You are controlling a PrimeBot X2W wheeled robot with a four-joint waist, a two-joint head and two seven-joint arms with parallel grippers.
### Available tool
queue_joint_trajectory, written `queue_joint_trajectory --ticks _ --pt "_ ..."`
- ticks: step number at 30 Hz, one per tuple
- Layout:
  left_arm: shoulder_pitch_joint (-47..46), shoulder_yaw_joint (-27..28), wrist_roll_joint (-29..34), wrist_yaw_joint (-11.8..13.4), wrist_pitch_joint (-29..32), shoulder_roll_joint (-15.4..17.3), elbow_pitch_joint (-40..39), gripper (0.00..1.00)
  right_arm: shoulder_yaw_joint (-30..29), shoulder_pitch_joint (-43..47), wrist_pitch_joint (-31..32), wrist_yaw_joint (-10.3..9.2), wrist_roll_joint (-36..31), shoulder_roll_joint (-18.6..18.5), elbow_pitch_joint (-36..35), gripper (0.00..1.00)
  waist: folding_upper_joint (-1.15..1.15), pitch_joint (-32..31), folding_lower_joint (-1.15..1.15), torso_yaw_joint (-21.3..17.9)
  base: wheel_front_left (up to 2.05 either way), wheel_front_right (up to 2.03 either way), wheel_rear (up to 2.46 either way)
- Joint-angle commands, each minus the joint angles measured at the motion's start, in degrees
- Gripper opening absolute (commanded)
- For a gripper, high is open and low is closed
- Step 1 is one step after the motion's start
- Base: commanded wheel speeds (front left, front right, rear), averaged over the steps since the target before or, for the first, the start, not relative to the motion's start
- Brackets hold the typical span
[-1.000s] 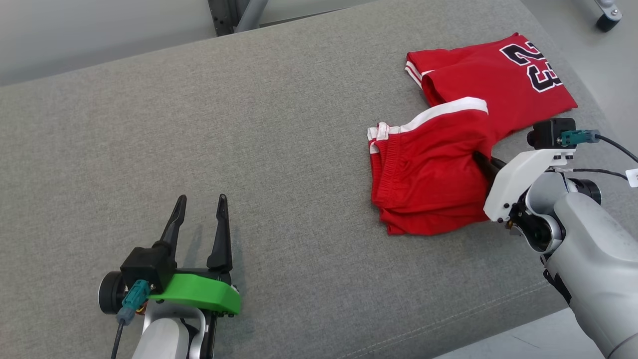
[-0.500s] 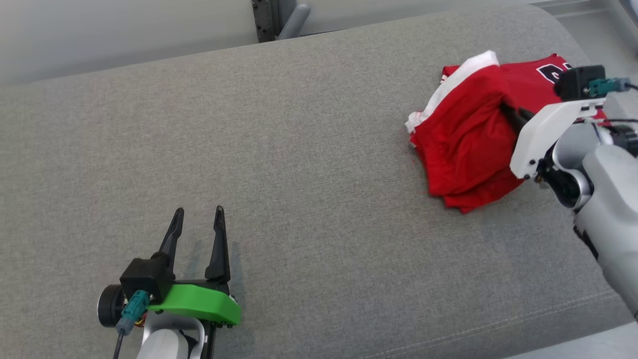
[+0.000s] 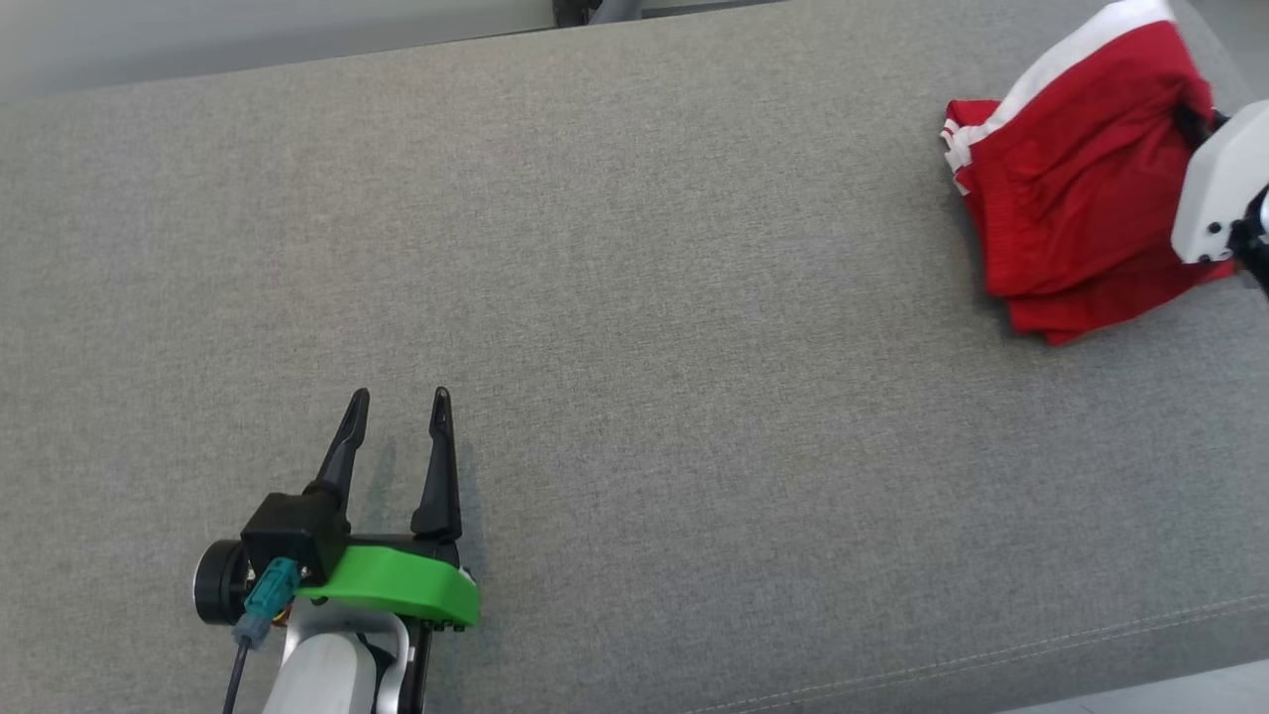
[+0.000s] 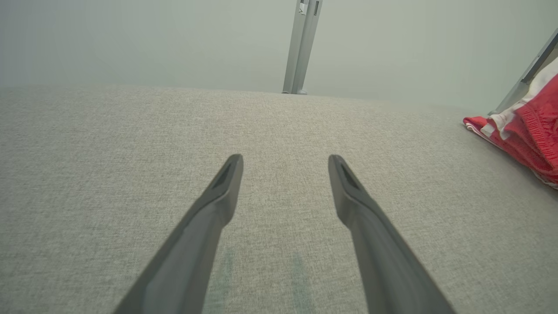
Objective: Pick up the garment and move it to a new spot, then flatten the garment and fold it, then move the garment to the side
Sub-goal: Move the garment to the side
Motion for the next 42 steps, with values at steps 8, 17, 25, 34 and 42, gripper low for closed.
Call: queue_joint_trajectory --ticks 8,17,25,34,42 --pt "-2.59 -0.26 0.83 -0.48 -0.02 0.71 -0.33 1.0 -1.93 -2.99 -3.22 -0.04 -2.98 -3.68 7.29 0.0 0.41 4.87 0.0 3.58 0.0 0.0 0.0" --pt "-4.22 -0.98 1.2 -0.56 0.01 1.13 -0.56 1.0 -3.37 -6.32 -9.15 -0.05 -9.78 -5.13 16.56 0.0 0.41 8.52 0.0 5.38 0.0 0.0 0.0" --pt "-5.1 -1.03 1.09 -0.22 0.02 1.69 -0.23 1.0 -5.29 -8.71 -16.07 -0.05 -16.07 -4.16 21.49 1.0 0.41 9.87 0.0 5.72 0.0 0.0 0.0" --pt "-5.37 -1.46 0.99 0.24 0.02 2.01 -0.14 1.0 -7.84 -8.38 -18.26 -0.05 -18.61 -2.1 22.79 1.0 0.41 9.58 0.0 4.62 0.0 0.0 0.0" --pt "-5.18 -1.21 0.38 0.47 0.03 2.31 0.17 1.0 -8.9 -8.3 -20.59 -0.05 -19.76 -0.47 22.94 1.0 0.41 7.56 0.0 3.46 0.0 0.0 0.0"
